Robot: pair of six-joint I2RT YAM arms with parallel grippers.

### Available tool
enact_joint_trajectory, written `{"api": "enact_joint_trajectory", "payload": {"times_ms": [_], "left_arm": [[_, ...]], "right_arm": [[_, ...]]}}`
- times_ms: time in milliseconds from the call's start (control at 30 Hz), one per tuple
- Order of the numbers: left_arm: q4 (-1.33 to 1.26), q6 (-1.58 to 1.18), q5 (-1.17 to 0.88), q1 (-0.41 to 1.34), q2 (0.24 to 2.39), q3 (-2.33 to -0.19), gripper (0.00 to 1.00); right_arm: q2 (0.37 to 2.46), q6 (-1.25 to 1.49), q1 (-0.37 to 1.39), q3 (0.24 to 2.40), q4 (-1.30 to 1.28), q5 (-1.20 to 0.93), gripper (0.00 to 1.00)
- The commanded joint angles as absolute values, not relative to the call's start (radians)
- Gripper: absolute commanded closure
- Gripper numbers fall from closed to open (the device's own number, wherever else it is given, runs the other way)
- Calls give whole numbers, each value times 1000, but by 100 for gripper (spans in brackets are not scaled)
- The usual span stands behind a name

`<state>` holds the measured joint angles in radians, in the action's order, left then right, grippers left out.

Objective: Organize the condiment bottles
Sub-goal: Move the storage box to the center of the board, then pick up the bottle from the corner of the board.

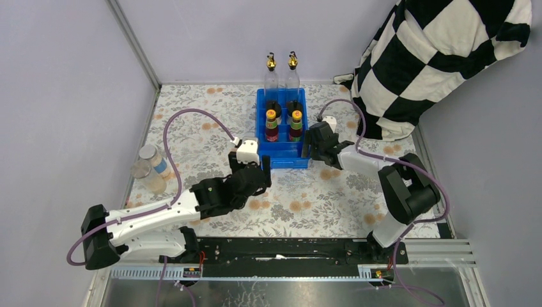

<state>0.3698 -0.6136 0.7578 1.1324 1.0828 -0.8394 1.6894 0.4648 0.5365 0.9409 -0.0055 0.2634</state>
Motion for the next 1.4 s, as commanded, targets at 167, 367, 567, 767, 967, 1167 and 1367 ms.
{"api": "enact_joint_trajectory", "payload": {"times_ms": [167, 367, 567, 767, 967, 1167, 1367], "left_arm": [[448, -579, 952, 1102, 1186, -988, 1], [455, -534, 891, 957, 1235, -1056, 1], [469, -580, 729, 577, 1246, -1025, 1], [476, -607, 662, 260, 1184, -960, 1], [688, -877, 798, 110, 1187, -1034, 1], [950, -1112, 918, 81, 1233, -1100, 1], [1060, -1258, 972, 72, 1169, -1075, 1]], "right_arm": [[1440, 442, 541, 873, -176, 292, 6], [1283, 426, 541, 898, -265, 273, 1], [1149, 399, 541, 941, -355, 228, 2], [1074, 379, 541, 969, -425, 207, 2], [1053, 385, 541, 920, -400, 170, 2], [1069, 369, 540, 887, -380, 139, 3], [1083, 368, 541, 877, -369, 100, 4]]}}
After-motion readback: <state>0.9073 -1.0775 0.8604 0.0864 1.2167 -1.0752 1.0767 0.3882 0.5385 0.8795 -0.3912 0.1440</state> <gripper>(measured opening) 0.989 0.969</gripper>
